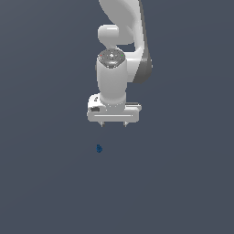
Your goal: Pick up the object and move it to a goal position.
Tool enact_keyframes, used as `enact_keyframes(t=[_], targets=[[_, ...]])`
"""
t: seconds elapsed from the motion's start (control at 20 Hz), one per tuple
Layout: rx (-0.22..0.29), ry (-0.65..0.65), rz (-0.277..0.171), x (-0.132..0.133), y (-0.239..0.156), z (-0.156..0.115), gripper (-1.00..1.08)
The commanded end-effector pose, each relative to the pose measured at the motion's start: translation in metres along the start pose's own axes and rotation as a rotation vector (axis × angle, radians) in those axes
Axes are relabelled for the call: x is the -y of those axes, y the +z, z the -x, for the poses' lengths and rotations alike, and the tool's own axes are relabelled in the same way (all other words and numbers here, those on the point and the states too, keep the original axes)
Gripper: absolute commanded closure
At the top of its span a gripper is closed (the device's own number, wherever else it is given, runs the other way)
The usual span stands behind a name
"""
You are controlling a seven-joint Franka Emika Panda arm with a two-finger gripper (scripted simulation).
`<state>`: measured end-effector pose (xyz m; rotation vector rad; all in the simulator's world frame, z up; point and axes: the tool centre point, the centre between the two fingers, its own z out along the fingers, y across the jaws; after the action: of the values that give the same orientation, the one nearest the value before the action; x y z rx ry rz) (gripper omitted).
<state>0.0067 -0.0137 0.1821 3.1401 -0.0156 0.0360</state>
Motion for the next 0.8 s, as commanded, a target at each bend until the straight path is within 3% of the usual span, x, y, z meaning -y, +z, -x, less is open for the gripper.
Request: enact_keyframes(t=[0.0,0.4,0.75], targets=[[0.000,0.000,0.000,0.000,0.000,0.000,-0.92],[-0.046,-0.036,0.024,0.000,-0.020,-0.008,-0.92],[-0.042,-0.016,0.022,-0.002,-0.015,-0.009,-0.92]])
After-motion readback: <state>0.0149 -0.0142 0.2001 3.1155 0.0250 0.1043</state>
